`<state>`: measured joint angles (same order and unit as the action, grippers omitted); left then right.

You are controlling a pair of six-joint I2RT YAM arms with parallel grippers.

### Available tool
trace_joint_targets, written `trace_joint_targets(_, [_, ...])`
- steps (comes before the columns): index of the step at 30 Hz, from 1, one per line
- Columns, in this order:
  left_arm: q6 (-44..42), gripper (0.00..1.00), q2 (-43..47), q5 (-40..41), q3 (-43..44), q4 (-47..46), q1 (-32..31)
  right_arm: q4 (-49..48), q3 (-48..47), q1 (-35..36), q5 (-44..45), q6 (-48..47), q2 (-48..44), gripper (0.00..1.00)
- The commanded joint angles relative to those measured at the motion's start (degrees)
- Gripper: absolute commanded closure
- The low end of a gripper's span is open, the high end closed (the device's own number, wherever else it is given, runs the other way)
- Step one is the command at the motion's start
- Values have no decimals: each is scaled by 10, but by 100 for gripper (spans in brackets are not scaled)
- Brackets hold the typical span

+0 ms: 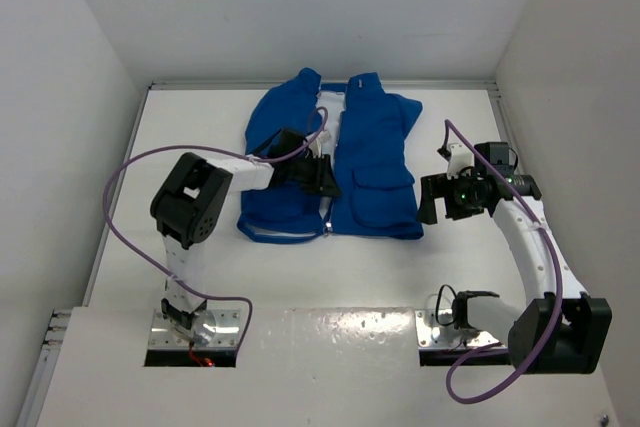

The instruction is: Zip up the jacket

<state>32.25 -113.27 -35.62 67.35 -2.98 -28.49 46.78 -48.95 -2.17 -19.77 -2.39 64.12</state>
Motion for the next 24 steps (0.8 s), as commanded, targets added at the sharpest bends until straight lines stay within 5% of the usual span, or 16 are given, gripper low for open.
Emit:
trace_joint_targets(1, [7, 61, -13, -15, 15, -19, 5, -7, -11, -4, -8, -3, -7, 0])
trace_joint_targets(24, [-35, 69, 28, -109, -67, -14, -6, -13, -11, -3, -21, 3, 0, 0])
